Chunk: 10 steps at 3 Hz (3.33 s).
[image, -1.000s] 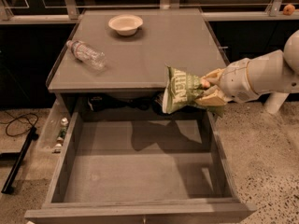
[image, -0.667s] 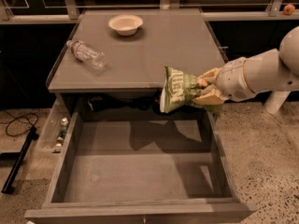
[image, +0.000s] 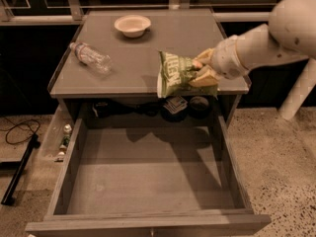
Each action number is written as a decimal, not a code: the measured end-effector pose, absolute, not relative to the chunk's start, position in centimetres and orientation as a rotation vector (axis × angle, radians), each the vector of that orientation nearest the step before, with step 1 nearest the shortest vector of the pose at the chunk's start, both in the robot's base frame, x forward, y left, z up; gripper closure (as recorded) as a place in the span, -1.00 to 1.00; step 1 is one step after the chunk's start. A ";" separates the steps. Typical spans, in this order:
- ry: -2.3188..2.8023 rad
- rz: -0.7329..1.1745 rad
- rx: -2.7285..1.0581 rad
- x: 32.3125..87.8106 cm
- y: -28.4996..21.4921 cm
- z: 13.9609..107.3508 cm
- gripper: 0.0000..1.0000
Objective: Pick green jalapeno chip bag from top drawer and place on counter
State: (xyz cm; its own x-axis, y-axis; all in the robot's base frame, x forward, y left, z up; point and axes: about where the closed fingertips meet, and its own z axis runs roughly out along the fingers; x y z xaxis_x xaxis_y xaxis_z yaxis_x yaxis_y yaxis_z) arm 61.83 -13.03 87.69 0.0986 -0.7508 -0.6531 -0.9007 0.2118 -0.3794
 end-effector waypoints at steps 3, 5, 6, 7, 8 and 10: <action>1.792 0.202 -1.427 70.9 -14.6 88.1 1.00; 1.929 0.292 -1.223 73.6 -14.1 86.3 1.00; 1.943 0.329 -1.187 74.2 -13.4 85.7 1.00; 1.943 0.329 -1.187 74.2 -13.4 85.7 0.61; 1.943 0.329 -1.187 74.3 -13.4 85.7 0.15; 1.943 0.330 -1.187 74.3 -13.4 85.7 -0.79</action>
Offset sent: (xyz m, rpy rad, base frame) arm 0.0998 -0.0184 0.0220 0.0262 -0.0239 -0.0778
